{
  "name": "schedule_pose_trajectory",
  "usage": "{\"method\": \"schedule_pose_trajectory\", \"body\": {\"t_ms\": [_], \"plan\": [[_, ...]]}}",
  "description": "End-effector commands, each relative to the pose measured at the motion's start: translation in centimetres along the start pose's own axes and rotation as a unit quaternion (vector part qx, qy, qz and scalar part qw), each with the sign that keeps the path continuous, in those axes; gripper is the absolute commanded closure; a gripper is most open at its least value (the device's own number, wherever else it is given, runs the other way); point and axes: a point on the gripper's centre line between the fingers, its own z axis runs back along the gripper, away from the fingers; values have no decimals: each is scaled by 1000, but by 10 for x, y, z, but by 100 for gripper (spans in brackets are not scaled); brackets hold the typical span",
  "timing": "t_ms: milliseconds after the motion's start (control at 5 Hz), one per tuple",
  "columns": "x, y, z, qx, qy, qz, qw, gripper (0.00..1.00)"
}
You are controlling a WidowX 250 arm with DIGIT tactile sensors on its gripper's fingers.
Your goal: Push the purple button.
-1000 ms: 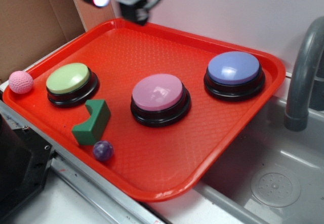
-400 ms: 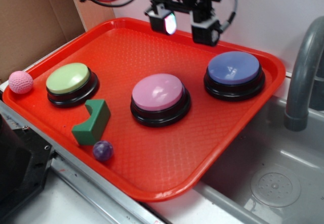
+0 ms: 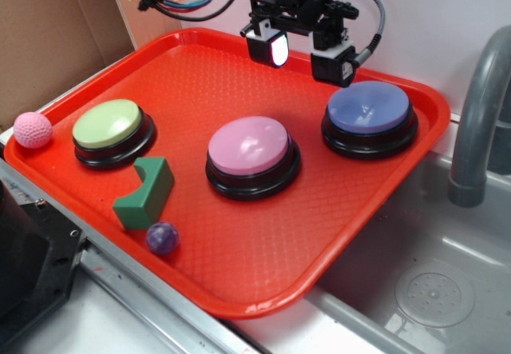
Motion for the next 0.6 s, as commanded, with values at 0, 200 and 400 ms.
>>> {"method": "schedule_pose_trajectory", "body": {"t_ms": [0, 200, 400], "plan": [[16, -30, 27, 2, -75, -19, 997, 0], [9, -52, 24, 16, -62, -49, 997, 0], [8, -65, 16, 5, -56, -77, 995, 0]]}}
